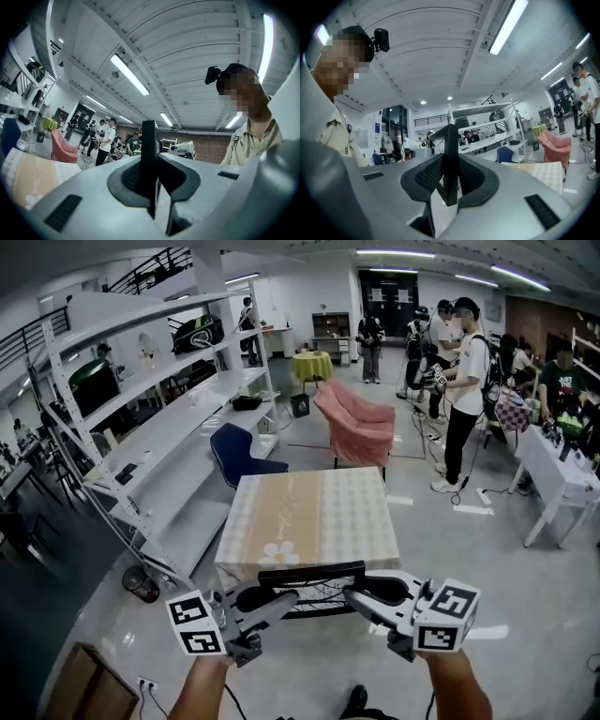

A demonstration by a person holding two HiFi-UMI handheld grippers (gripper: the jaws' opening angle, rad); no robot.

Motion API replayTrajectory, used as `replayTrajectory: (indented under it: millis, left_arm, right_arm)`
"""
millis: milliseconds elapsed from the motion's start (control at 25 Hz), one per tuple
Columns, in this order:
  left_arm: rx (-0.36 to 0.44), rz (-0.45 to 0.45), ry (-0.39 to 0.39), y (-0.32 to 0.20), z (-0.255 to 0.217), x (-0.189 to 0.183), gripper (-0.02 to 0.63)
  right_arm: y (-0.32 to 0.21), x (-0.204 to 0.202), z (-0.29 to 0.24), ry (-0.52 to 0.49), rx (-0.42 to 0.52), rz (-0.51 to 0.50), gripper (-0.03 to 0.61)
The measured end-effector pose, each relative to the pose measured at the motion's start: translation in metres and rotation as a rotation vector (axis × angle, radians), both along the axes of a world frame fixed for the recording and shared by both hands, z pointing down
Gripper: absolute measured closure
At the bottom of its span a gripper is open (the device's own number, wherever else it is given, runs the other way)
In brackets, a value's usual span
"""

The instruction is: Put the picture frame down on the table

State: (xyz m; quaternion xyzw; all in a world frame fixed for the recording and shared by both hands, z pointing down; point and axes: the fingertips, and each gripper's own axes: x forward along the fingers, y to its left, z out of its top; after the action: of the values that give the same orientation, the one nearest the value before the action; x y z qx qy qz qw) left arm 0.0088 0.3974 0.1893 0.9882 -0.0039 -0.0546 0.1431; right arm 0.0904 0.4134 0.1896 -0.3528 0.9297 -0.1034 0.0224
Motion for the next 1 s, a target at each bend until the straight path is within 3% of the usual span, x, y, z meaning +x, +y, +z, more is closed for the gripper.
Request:
replayTrajectory:
  millis: [520,760,1000]
  left_arm:
    - [-0.014,-0.064,-0.019,-0.109,0.002,0.088,0.565]
    - [-0.004,-0.057,-0.025,-0.149,0.003,0.1,0.565]
    - [-0.021,-0.023,-0.003,-0.207,0.009,0.086,0.565]
  right_arm:
    - [-0.113,0.088,0.003,-0.017,-0.004,-0.069,0.492]
    - [-0.152,0.1,0.005,-0.022,-0.006,-0.056,0.492]
    - [-0.206,0.086,0.009,-0.001,-0.02,-0.023,0.492]
